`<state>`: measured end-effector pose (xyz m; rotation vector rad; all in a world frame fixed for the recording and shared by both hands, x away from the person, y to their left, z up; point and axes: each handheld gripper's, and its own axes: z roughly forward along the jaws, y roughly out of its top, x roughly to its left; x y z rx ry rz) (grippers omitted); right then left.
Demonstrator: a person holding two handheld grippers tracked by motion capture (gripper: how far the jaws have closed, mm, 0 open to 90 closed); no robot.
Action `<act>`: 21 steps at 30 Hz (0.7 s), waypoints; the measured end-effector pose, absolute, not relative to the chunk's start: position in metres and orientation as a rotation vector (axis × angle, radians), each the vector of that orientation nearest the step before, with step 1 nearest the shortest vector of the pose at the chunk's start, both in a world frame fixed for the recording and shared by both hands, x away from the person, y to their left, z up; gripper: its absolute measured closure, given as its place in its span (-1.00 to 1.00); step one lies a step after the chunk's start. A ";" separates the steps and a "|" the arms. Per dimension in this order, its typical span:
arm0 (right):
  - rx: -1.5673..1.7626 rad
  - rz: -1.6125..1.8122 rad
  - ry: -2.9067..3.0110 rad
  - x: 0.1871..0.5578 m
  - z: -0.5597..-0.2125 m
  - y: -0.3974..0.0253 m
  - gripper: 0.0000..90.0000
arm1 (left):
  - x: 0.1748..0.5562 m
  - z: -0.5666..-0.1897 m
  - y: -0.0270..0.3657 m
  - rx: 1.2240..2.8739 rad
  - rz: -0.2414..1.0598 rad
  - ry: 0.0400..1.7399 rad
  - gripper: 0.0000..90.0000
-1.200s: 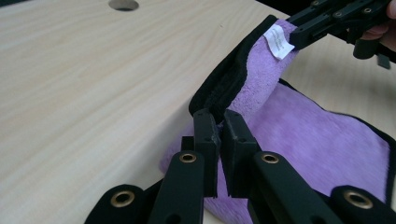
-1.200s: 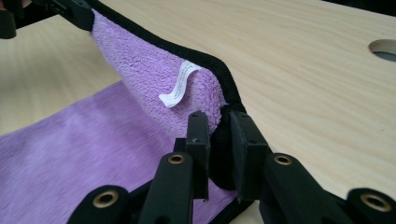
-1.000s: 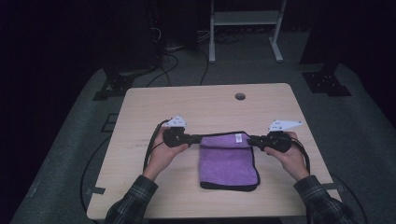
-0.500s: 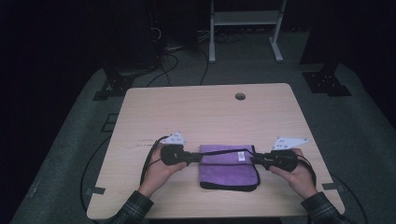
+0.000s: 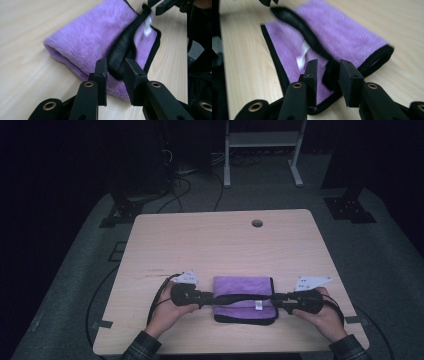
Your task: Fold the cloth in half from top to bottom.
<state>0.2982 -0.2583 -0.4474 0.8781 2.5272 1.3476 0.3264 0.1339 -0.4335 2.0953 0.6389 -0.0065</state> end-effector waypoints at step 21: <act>0.750 1.188 2.684 0.302 -0.466 -0.228 0.74 | 0.321 -0.465 0.103 2.247 -0.058 0.568 0.72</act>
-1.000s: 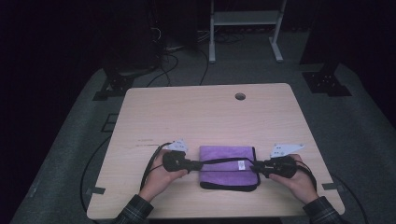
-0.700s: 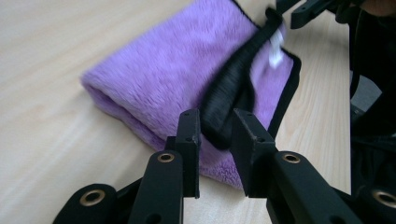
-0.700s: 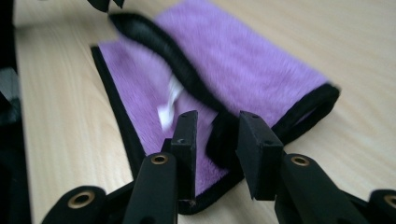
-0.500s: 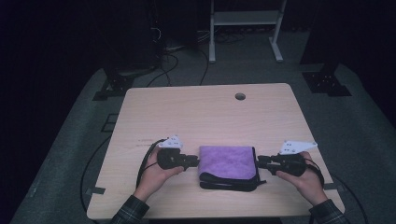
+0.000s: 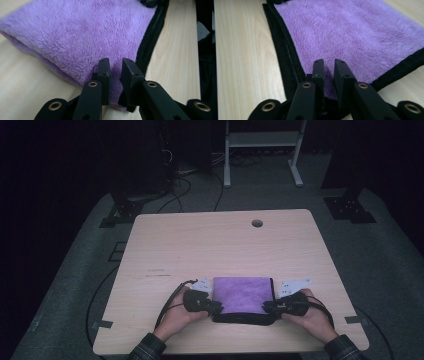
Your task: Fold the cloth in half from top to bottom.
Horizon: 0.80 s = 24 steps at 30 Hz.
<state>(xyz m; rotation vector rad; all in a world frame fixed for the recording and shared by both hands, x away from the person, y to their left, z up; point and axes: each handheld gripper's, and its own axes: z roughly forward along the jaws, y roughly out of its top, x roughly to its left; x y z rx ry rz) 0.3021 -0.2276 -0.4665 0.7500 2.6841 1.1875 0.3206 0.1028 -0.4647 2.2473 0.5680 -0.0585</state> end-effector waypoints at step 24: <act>1.004 1.135 2.348 0.326 -0.465 -0.275 -0.34 | 0.330 -0.455 0.165 2.209 0.373 0.735 -0.44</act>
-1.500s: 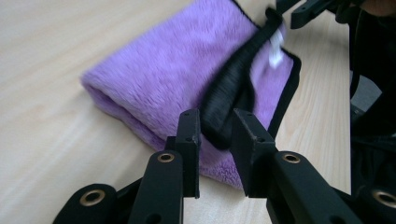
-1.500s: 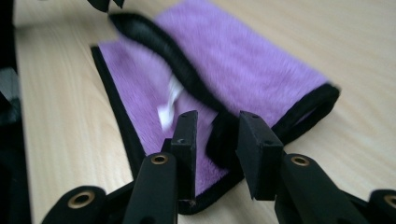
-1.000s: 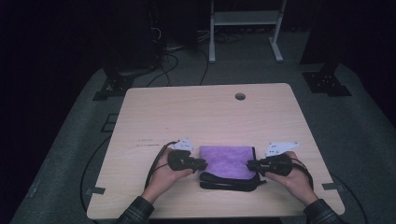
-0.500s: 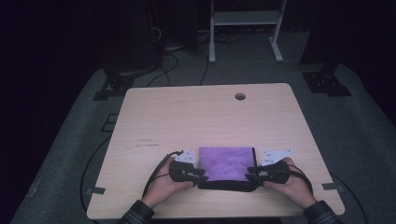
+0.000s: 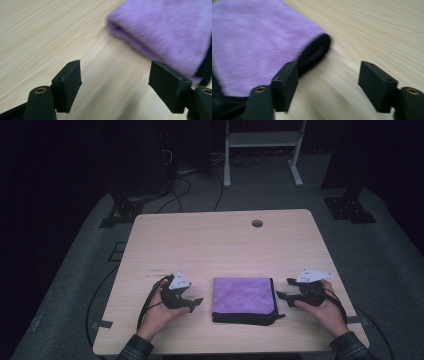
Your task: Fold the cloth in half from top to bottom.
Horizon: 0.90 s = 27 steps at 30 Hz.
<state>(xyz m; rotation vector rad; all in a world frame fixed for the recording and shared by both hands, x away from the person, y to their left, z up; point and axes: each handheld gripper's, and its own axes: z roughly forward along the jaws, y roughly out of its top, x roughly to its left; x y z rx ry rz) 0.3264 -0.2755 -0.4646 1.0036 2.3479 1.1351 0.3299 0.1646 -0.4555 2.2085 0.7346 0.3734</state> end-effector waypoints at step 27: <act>1.276 0.986 2.237 0.338 -0.487 -0.319 -0.74 | 0.326 -0.483 0.241 2.214 0.394 0.892 -1.00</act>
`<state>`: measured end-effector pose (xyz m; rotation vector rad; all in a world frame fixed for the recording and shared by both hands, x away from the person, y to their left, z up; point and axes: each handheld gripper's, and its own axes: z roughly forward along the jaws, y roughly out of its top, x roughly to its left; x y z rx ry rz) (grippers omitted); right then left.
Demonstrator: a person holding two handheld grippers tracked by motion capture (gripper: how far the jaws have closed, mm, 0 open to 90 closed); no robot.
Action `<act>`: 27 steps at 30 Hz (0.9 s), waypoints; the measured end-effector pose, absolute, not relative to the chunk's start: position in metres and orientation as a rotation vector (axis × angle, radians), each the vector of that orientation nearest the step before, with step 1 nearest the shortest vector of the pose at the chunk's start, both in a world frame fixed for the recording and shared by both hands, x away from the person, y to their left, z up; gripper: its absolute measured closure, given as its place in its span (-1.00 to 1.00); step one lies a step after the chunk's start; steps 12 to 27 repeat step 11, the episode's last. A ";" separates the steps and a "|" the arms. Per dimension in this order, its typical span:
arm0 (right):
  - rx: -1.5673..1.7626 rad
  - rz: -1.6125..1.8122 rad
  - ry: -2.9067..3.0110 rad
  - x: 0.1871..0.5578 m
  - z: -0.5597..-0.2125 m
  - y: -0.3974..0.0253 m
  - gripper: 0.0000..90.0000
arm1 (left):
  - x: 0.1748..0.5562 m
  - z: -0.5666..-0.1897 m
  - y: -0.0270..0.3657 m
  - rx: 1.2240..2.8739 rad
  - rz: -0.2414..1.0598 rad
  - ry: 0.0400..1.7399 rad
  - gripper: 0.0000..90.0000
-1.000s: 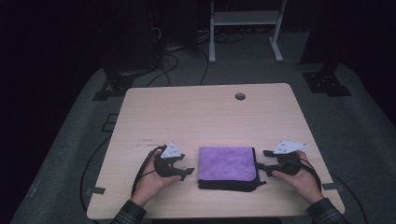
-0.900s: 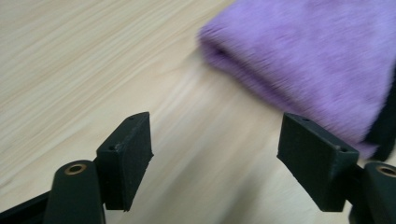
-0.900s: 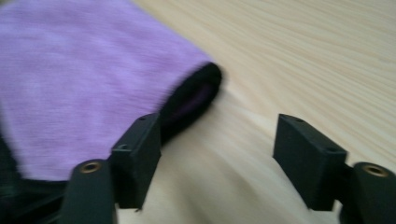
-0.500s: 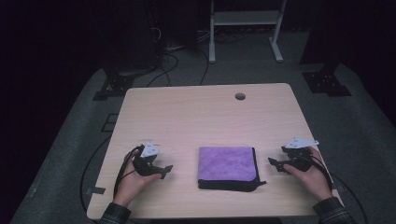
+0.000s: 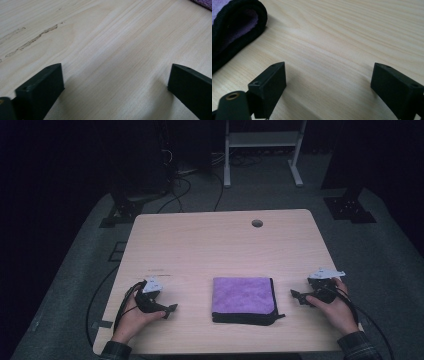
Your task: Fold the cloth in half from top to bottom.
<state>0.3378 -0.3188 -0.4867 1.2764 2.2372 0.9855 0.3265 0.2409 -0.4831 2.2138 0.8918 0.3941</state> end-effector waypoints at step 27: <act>1.278 0.985 2.235 0.338 -0.487 -0.319 -0.74 | 0.325 -0.483 0.243 2.211 0.394 0.886 -1.00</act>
